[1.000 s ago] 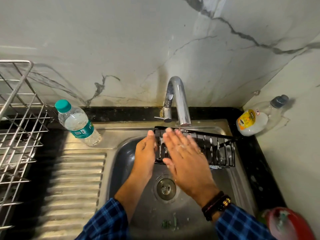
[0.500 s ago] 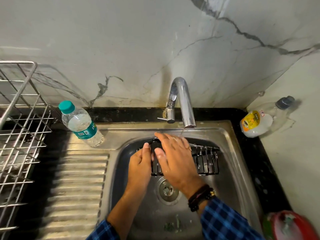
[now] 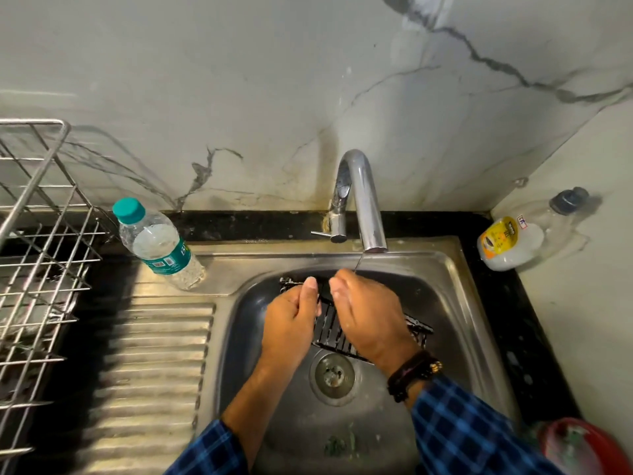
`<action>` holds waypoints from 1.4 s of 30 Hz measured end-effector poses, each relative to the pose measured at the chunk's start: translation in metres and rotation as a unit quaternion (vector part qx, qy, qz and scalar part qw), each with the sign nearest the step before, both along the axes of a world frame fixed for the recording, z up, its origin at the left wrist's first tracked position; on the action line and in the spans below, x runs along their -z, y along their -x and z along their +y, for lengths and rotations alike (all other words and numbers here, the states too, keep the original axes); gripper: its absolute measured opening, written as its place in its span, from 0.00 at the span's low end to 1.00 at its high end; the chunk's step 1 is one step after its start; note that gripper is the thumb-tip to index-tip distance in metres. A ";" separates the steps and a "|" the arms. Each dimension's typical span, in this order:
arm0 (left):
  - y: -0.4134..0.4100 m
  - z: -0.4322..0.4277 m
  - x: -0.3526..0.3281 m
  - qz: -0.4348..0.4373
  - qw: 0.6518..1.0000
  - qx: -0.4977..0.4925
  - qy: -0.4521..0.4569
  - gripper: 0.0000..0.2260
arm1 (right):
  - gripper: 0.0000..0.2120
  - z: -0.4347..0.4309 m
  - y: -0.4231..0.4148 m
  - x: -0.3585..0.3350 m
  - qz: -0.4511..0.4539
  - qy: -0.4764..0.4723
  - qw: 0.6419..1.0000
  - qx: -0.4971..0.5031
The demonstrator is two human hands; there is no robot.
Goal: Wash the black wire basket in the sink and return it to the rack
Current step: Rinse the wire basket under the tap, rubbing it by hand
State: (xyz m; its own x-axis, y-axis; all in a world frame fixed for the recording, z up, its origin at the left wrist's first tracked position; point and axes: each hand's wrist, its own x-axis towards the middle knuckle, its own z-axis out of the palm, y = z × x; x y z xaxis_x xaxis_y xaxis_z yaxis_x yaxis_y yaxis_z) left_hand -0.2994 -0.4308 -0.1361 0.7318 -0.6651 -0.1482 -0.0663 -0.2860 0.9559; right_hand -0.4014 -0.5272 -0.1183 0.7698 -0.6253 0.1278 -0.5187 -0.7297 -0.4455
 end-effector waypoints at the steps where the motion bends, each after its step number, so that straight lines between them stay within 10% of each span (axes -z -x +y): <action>1: 0.001 0.000 0.000 0.001 1.000 -0.006 0.000 0.22 | 0.12 -0.002 -0.003 -0.002 -0.003 0.004 1.000 -0.017; 14: -0.026 0.035 -0.017 0.147 0.982 -0.111 0.034 0.18 | 0.19 -0.052 0.046 0.036 0.014 -0.016 1.000 -0.009; 17: -0.043 0.040 0.003 -0.121 0.982 -0.070 -0.129 0.16 | 0.21 -0.050 0.038 0.024 0.027 0.053 0.998 -0.002; 20: -0.047 0.033 -0.011 -0.339 0.936 0.033 -0.088 0.17 | 0.25 -0.057 0.036 0.013 0.088 0.073 0.993 -0.003; 24: -0.024 -0.009 -0.030 -0.515 0.784 0.290 -0.190 0.19 | 0.27 -0.061 0.027 -0.010 0.138 0.111 0.984 -0.004; 26: -0.016 -0.029 -0.029 -0.510 0.763 0.325 -0.228 0.21 | 0.27 -0.061 0.023 -0.018 0.143 0.130 0.981 0.010; 32: -0.019 -0.061 -0.022 -0.334 0.871 0.287 -0.218 0.21 | 0.12 -0.052 0.018 -0.013 0.117 0.179 0.974 0.078; 38: -0.030 -0.063 -0.001 -0.141 0.919 0.307 -0.201 0.23 | 0.30 -0.025 0.028 -0.011 0.245 0.071 0.967 -0.015; 42: -0.025 -0.063 -0.007 -0.096 0.916 0.344 -0.181 0.16 | 0.29 -0.036 0.043 -0.018 0.239 0.019 0.963 0.119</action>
State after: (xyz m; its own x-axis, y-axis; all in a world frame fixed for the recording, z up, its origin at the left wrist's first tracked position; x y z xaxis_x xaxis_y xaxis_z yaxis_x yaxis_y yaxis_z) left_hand -0.2741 -0.4935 -0.1291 0.1934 -0.9116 -0.3628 -0.5061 -0.4094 0.7591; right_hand -0.4447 -0.5629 -0.1006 0.5817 -0.7933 -0.1798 -0.8127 -0.5759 -0.0885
